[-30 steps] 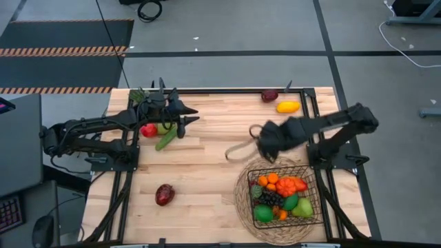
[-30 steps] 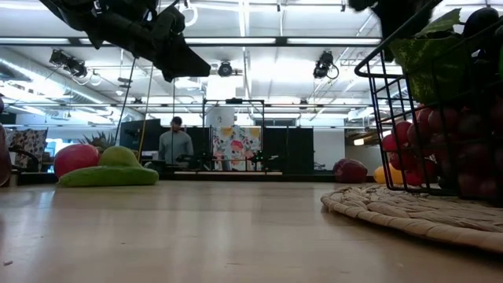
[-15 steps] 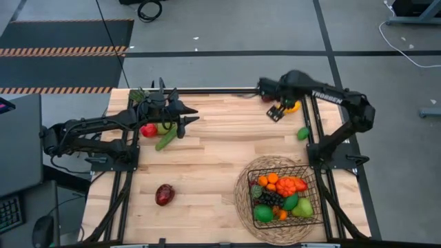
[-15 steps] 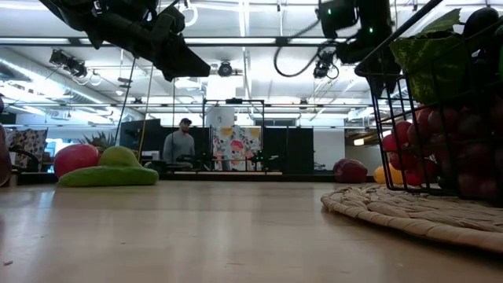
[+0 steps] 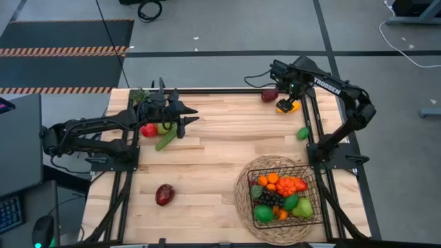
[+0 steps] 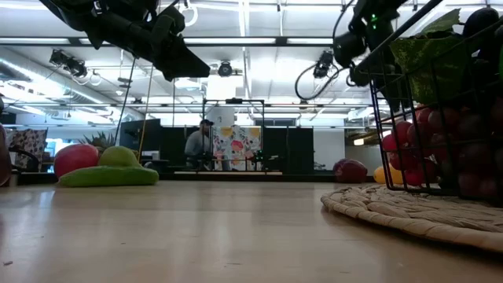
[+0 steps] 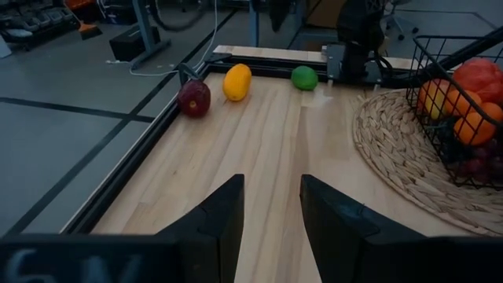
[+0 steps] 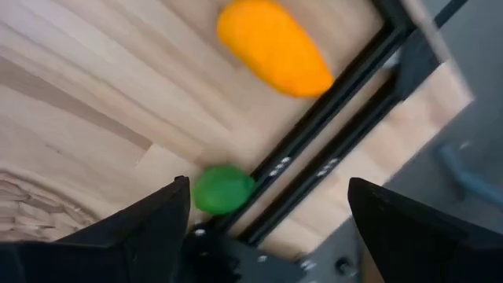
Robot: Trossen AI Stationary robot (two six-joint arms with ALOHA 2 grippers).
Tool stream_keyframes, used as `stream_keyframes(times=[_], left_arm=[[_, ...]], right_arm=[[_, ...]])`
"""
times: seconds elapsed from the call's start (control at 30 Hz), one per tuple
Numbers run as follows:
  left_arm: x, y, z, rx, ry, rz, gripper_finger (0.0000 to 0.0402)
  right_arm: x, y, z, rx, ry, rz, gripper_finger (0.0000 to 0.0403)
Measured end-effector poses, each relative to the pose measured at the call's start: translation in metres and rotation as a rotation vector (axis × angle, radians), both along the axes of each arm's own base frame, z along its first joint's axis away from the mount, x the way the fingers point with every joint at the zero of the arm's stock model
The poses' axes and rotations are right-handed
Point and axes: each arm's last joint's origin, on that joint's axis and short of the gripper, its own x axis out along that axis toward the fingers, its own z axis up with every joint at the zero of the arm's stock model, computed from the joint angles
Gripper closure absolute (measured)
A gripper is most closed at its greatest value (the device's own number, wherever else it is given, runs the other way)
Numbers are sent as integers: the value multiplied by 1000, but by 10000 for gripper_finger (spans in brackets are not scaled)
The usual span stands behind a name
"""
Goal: Build produce basket
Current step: Put the green lime into the black wire basket
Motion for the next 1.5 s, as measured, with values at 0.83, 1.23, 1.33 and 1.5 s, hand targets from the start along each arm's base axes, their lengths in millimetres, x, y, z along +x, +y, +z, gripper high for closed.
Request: stream_keyframes(times=[0.83,1.23,1.33,1.5], left_arm=[[-15,37,33,152,-63,150,269],[-21,47,35,229,-48,180,269],[-24,50,35,228,-45,195,269],[-26,53,36,255,-46,209,269]], right_arm=[[-28,37,-88,300,202,-331,55],[-28,39,-115,249,134,-500,55],[-32,40,-124,232,134,-542,55],[-43,39,-135,205,174,-591,55]])
